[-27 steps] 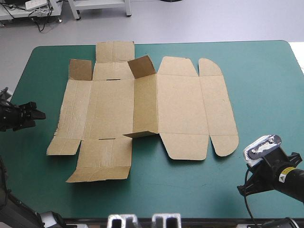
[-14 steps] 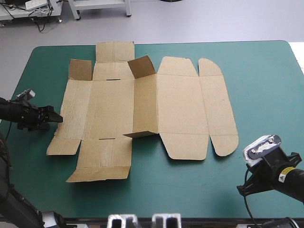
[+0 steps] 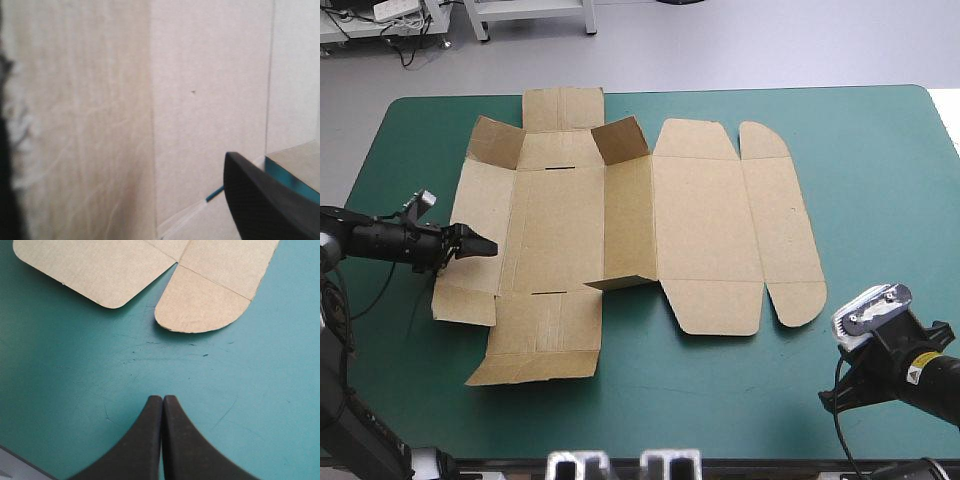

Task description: Fold the box

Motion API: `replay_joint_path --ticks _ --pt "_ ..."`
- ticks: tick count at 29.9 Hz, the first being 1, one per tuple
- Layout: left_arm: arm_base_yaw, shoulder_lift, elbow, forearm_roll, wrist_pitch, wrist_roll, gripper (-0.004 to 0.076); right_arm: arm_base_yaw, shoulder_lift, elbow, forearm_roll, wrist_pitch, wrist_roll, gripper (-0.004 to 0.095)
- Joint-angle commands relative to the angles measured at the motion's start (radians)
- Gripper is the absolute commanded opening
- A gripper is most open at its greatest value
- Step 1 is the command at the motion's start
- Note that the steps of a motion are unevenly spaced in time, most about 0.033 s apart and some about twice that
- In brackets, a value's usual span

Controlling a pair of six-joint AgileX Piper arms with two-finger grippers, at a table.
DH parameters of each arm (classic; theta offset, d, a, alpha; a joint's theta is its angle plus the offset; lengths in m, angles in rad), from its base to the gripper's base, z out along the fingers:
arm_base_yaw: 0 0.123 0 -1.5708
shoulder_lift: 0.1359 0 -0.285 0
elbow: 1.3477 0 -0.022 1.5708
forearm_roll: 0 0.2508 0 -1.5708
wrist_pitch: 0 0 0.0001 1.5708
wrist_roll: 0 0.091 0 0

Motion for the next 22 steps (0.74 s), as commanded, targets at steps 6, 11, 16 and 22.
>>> replay_joint_path --ticks 6,11,16,22 --pt "-0.071 0.012 0.019 0.028 0.013 -0.013 0.0382 -0.005 0.002 -0.025 0.037 -0.041 -0.008 -0.0024" --pt "-0.075 0.011 0.019 0.021 -0.036 0.000 -0.0013 -0.005 0.002 -0.025 0.040 -0.041 -0.008 -0.0024" --pt "-0.083 0.006 0.019 -0.084 0.061 0.161 -0.0008 -0.005 0.002 -0.025 0.040 -0.041 -0.004 -0.0024" --pt "-0.168 -0.061 0.016 -0.247 0.066 0.268 -0.0008 -0.005 0.002 -0.025 0.057 -0.034 -0.004 -0.0024"
